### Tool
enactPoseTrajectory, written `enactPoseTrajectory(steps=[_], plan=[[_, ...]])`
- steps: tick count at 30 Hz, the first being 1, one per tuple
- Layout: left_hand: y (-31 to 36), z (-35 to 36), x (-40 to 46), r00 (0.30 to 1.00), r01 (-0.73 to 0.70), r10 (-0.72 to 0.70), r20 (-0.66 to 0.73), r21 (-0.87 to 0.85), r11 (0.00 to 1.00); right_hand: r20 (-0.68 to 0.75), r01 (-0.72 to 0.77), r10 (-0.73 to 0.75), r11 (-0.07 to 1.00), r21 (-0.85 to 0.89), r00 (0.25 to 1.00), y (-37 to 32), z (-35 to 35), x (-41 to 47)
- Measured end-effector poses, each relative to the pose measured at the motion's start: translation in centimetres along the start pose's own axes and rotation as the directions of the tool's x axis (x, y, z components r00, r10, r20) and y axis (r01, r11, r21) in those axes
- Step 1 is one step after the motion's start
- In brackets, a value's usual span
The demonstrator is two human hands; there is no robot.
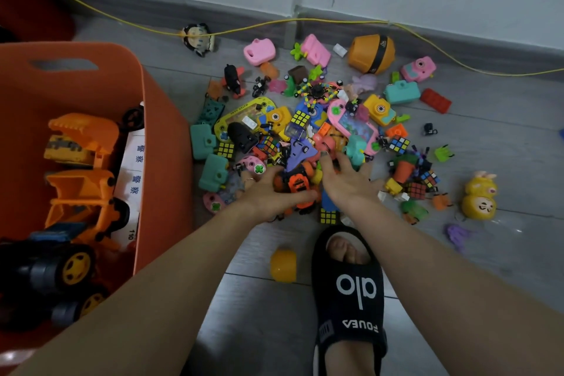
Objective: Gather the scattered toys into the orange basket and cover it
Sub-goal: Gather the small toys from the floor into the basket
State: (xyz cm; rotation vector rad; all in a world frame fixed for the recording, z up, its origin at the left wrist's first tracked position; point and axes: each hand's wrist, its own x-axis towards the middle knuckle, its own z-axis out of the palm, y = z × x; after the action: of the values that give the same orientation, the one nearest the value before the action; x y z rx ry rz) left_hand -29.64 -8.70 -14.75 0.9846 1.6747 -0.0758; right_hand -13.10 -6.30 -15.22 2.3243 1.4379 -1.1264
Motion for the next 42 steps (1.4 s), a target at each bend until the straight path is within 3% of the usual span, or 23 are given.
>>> enactPoseTrajectory(steps=[11,17,25,33,42], plan=[[1.1,1.1,-0.1,0.991,-0.006,0.036,-0.13,0.22,0.975,-0.073,-0.056,0.06,0.997,0.057,0.996,0.9,0.5,0.6],[0.7,-2.0,-0.3,0.993,0.038,-0.03,-0.111,0.069,0.997,-0.174,-0.048,0.052,0.998,0.028,0.983,2.4,1.8,-0.7],[0.1,-3.4,-0.8,0.99,-0.007,0.001,-0.138,-0.044,0.999,-0.156,0.086,-0.098,0.993,-0.082,0.983,1.5,2.6,-1.4],[0.0,-4.2,-1.2,0.985,-0.037,0.0,-0.17,-0.215,0.976,-0.119,0.051,-0.049,0.999,0.017,0.992,0.2,2.2,-1.6],[2.6,-7.3,-4.7,0.977,-0.165,0.124,-0.175,-0.239,0.957,-0.073,-0.023,0.04,0.976,0.216,0.997,-1.7,2.7,-0.9]])
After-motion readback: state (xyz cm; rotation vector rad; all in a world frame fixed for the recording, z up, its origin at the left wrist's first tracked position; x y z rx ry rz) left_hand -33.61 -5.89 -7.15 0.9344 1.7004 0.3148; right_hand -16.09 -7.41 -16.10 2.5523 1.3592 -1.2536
